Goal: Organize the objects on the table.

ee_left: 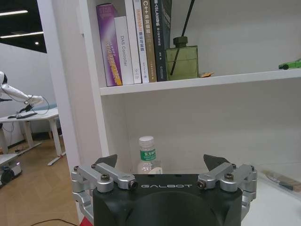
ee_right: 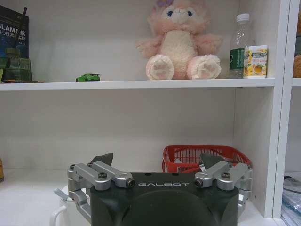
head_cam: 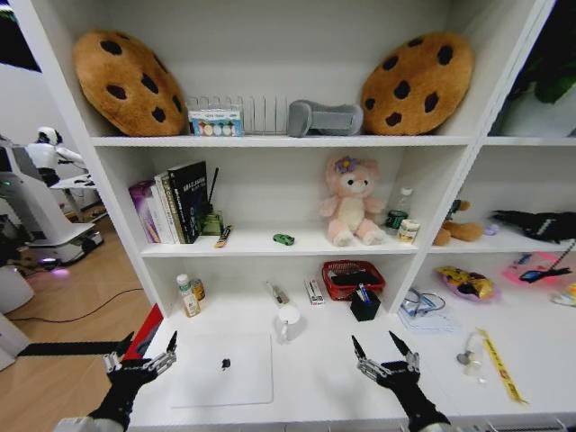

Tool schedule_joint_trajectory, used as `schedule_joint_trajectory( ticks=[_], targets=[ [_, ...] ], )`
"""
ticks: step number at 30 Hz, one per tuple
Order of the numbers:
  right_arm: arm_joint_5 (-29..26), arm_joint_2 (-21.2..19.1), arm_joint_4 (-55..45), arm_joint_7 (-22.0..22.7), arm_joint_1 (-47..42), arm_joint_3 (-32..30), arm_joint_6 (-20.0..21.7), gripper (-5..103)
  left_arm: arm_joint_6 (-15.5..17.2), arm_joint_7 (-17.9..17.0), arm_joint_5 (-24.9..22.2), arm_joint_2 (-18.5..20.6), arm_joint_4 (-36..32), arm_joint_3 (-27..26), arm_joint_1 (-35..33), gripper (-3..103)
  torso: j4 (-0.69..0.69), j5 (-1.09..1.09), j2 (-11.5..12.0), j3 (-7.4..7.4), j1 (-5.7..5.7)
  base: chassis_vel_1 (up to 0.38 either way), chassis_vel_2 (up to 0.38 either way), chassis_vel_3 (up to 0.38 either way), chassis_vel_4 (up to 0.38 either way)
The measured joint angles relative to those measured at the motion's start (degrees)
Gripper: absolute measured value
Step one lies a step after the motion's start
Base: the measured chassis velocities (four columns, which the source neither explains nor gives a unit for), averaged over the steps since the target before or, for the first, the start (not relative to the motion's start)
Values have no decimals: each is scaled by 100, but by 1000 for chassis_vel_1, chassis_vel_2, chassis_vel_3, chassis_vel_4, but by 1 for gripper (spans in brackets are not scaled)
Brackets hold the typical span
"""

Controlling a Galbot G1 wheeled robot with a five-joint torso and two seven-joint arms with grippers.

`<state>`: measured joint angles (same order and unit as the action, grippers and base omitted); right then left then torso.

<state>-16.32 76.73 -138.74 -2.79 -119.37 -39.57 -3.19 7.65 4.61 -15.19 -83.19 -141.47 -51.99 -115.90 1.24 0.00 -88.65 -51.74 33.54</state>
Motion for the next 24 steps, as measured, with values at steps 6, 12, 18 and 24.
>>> schedule_joint_trajectory(
  ticks=[6, 12, 18, 24],
  targets=[
    [0, 0, 0, 0, 0, 0, 0, 100, 0, 0, 0, 0, 0, 0, 0, 100, 0, -1, 5, 1, 1, 31, -26, -19, 35],
    [0, 0, 0, 0, 0, 0, 0, 100, 0, 0, 0, 0, 0, 0, 0, 100, 0, 0, 13, 7, -5, 100, -99, -116, 109],
    [0, 0, 0, 0, 1, 0, 0, 100, 0, 0, 0, 0, 0, 0, 0, 100, 0, -2, 20, 12, -10, 185, -197, -207, 201],
    [0, 0, 0, 0, 0, 0, 0, 100, 0, 0, 0, 0, 0, 0, 0, 100, 1, -1, 26, 14, -12, 270, -259, -282, 275]
  ],
)
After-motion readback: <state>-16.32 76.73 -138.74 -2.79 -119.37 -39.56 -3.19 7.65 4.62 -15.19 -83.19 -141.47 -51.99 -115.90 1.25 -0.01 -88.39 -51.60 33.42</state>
